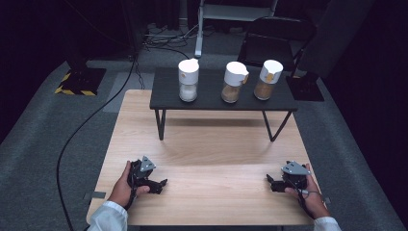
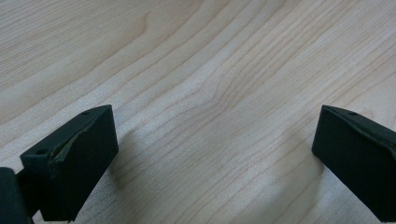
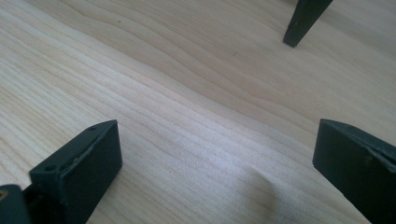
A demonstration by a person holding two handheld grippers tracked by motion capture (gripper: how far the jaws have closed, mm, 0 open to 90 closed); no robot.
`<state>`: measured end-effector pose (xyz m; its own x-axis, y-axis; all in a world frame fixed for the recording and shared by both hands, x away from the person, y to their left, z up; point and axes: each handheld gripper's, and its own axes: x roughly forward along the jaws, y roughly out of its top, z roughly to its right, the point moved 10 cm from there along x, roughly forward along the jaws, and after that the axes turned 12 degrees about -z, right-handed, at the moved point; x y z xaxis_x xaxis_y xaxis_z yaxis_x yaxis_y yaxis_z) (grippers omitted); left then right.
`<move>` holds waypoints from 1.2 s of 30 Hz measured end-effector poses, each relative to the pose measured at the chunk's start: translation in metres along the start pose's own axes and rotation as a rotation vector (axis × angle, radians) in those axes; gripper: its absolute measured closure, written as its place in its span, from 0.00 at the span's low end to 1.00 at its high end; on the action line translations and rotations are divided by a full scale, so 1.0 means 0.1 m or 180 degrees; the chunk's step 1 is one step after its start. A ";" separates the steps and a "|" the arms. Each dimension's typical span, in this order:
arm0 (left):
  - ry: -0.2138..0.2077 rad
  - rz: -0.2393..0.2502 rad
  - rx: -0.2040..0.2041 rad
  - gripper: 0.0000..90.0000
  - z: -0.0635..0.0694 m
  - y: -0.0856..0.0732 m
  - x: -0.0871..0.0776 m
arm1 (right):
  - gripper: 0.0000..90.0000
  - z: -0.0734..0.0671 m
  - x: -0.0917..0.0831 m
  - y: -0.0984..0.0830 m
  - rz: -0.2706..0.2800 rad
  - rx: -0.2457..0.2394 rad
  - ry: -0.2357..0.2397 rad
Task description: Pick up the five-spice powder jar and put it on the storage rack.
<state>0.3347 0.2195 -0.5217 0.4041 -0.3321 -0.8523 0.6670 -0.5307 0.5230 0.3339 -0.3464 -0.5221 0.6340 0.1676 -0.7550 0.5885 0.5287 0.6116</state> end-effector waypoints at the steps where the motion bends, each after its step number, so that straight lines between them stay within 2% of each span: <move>1: 0.0002 -0.0002 -0.0001 0.00 0.00 0.00 0.00 | 0.01 0.01 0.00 0.00 -0.0011 0.0018 0.0020; 12: 0.0002 -0.0001 -0.0001 0.00 0.00 0.00 0.00 | 0.00 0.13 -0.01 -0.04 -0.0131 0.0222 0.0226; 16: 0.0002 0.0000 0.0006 0.00 0.00 0.00 0.00 | 0.00 0.20 0.00 -0.05 -0.0220 0.0369 0.0431; 20: 0.0002 -0.0001 0.0000 0.00 0.00 0.00 0.00 | 0.00 0.25 0.00 -0.06 -0.0276 0.0466 0.0548; 36: 0.0000 0.0001 -0.0001 0.00 0.00 0.00 0.00 | 0.00 0.26 0.00 -0.06 -0.0276 0.0460 0.0554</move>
<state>0.3347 0.2195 -0.5218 0.4042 -0.3323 -0.8522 0.6670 -0.5305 0.5232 0.3433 -0.3714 -0.5201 0.4892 0.2743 -0.8279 0.7107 0.4249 0.5607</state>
